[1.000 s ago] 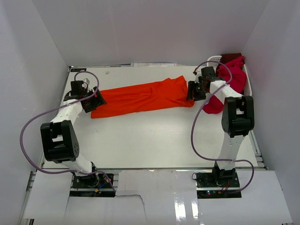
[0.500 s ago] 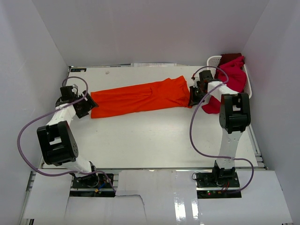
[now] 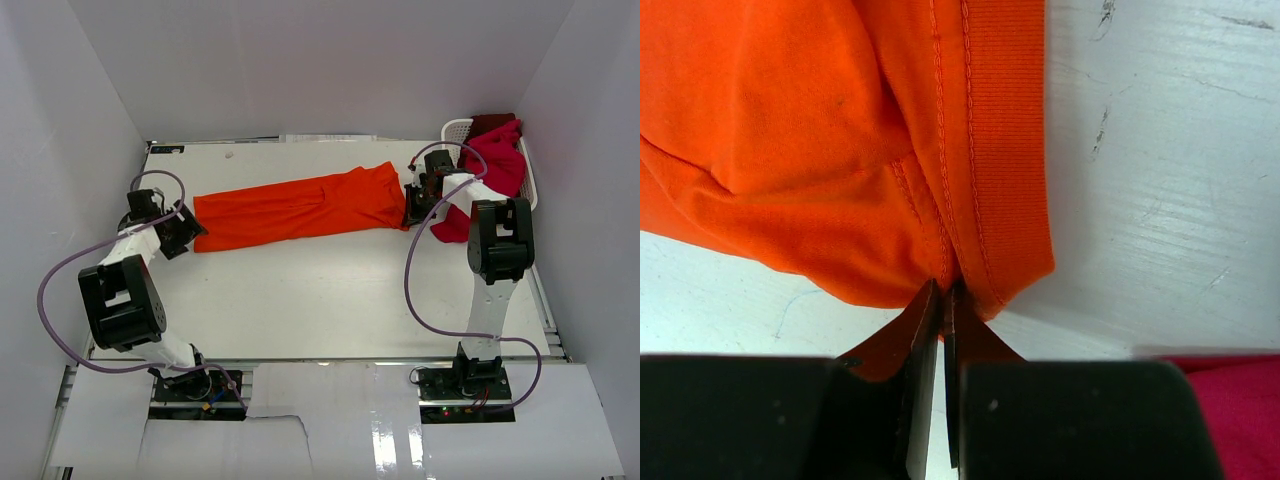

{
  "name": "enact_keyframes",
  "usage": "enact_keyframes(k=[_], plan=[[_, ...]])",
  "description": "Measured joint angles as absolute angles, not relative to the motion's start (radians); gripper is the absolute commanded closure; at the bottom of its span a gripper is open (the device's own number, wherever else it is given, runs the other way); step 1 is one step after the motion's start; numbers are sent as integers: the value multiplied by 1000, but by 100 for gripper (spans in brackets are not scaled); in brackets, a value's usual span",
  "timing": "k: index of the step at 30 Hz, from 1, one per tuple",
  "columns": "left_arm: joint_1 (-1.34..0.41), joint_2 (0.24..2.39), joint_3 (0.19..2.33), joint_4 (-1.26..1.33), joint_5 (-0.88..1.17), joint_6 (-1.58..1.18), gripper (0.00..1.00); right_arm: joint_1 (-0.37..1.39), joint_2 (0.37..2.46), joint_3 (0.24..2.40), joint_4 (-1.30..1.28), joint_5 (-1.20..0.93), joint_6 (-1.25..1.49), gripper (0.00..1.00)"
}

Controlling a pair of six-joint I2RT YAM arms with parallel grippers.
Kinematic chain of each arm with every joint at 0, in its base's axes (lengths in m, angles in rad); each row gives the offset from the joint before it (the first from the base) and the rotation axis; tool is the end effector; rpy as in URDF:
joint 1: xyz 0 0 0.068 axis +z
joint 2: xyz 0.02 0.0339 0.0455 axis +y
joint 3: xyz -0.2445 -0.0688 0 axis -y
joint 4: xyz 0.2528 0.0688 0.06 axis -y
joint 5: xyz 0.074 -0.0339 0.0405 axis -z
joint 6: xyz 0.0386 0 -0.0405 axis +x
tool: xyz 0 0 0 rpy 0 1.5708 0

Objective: Fold and stack the t-shirts
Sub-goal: Fold the other side of the tshirt into a rectangle, then rotate the tshirt 90 degrees

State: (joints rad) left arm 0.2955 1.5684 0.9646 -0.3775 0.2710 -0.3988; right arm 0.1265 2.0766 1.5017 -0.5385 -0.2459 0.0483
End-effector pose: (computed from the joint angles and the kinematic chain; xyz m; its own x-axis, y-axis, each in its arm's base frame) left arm 0.3124 0.0843 0.1714 -0.6791 -0.5978 -0.4259 -0.4362 0.7954 -0.4209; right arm 0.4278 0.0639 0.1403 -0.9001 -0.0673 -0.4306 -0.1858 0.9530 0.2395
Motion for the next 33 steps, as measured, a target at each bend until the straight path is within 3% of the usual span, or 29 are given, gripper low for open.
enact_keyframes(k=[12, 18, 27, 31, 33], plan=[[311, 1682, 963, -364, 284, -402, 24, 126, 2077, 1502, -546, -258, 48, 92], [312, 1707, 974, -355, 290, -405, 45, 126, 2077, 1502, -545, -263, 48, 91], [313, 1742, 989, -344, 305, -400, 65, 126, 2077, 1503, -545, -264, 48, 91], [313, 1752, 992, -345, 307, -396, 83, 126, 2077, 1503, -545, -263, 48, 92], [313, 1754, 992, -346, 307, -395, 97, 126, 2077, 1502, -546, -260, 49, 92]])
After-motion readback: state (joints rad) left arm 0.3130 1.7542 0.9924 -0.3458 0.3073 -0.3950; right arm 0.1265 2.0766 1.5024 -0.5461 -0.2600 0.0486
